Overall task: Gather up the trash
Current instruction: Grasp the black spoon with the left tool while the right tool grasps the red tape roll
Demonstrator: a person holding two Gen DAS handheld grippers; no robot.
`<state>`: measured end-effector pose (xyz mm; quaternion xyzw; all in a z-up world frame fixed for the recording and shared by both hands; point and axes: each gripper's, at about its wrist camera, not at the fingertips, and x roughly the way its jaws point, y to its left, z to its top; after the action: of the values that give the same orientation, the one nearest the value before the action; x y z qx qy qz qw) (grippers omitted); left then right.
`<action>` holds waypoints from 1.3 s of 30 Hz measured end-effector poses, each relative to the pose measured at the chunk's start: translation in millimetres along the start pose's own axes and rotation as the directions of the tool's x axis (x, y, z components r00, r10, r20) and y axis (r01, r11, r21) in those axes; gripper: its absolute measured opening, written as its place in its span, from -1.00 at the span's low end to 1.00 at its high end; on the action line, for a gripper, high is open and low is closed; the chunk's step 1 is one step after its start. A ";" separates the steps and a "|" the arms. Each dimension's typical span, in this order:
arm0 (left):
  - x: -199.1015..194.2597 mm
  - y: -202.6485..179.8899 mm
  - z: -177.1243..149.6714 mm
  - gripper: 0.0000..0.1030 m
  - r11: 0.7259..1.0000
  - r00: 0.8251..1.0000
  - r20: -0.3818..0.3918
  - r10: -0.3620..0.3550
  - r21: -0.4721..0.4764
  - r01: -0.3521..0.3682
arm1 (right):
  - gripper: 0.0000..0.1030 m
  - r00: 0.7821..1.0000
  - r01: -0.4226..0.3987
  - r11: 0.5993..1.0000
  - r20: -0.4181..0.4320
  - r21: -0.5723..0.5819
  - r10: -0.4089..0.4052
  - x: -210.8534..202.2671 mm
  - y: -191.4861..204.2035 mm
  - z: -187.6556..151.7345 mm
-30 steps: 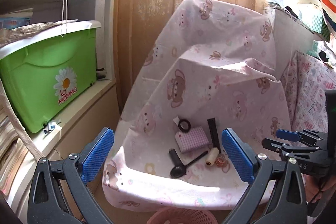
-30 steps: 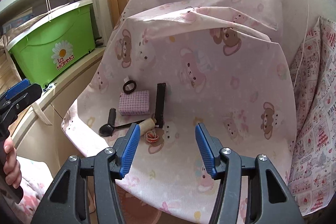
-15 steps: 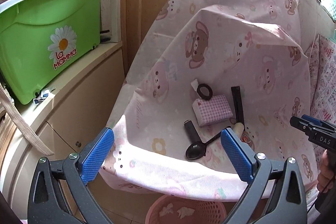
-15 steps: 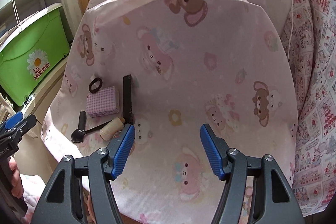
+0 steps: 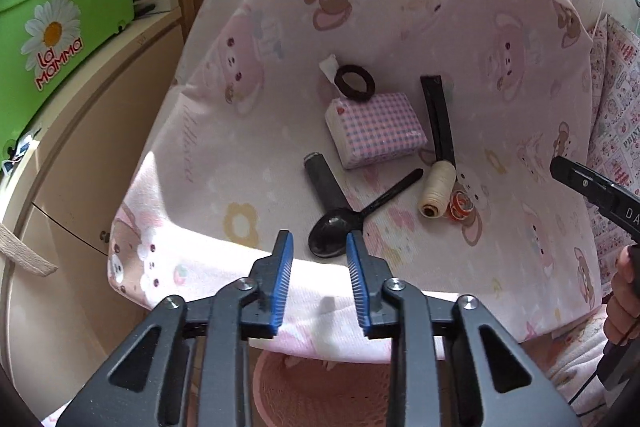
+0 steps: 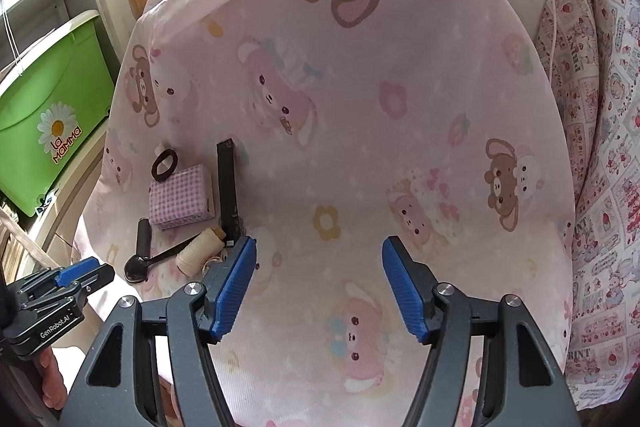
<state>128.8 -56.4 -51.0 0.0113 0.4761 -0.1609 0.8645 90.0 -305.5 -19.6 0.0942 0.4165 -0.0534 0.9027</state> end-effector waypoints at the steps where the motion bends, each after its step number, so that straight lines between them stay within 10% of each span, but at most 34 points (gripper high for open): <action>1: 2.1 -3.4 -0.8 -0.54 1.000 1.000 -0.002 -0.002 0.007 0.002 | 0.31 1.000 0.001 1.000 -0.004 -0.001 -0.001 1.2 0.6 -0.4; 4: 5.3 -12.2 -1.1 -0.44 0.999 1.000 0.010 0.014 0.034 -0.014 | 0.31 1.000 0.000 1.000 -0.008 -0.010 0.000 3.5 3.7 -1.2; 6: 9.4 -17.7 0.2 0.17 0.998 1.000 0.006 0.005 0.055 -0.006 | 0.32 1.000 0.006 1.000 -0.005 -0.024 -0.006 3.9 6.9 -1.7; 8: 17.2 -21.5 2.0 0.31 0.997 1.000 -0.003 0.009 0.073 -0.009 | 0.32 1.000 0.010 0.999 0.001 -0.042 -0.010 3.5 10.6 -1.9; 17: 34.4 -28.1 1.4 -0.36 0.988 0.998 0.001 0.069 0.139 -0.069 | 0.32 1.000 0.010 0.997 0.004 -0.078 -0.009 4.2 17.8 -3.8; 39: -42.7 23.3 8.2 -0.36 0.995 0.978 0.185 0.102 -0.021 -0.099 | 0.10 0.989 -0.120 0.970 -0.115 -0.210 0.098 44.3 71.7 -20.3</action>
<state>121.2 -24.4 -14.4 0.0151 0.3932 -0.1144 0.9122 116.1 -231.8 -57.3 0.0209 0.4604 0.0469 0.8862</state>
